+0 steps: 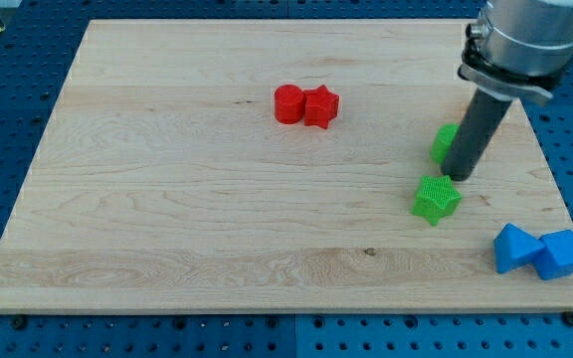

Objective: Place the green circle diagonally left to the red circle

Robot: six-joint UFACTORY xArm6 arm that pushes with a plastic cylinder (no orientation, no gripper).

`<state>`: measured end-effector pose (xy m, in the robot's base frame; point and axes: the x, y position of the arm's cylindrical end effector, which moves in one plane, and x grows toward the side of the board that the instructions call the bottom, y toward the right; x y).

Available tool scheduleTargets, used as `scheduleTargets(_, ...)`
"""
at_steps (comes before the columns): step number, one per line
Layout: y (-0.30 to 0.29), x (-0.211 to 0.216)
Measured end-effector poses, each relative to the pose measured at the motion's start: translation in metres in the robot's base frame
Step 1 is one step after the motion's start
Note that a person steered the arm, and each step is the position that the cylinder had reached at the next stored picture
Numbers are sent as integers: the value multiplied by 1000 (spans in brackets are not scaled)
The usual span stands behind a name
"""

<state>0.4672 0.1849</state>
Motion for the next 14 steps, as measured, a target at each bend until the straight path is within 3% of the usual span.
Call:
scheduleTargets(1,5,13)
scheduleTargets(2,47,29)
scheduleTargets(3,58,16)
scheduleTargets(6,-25,-38)
scheduleTargets(8,-13,-34)
scheduleTargets(11,-53,-157)
scheduleTargets(14,5,-171)
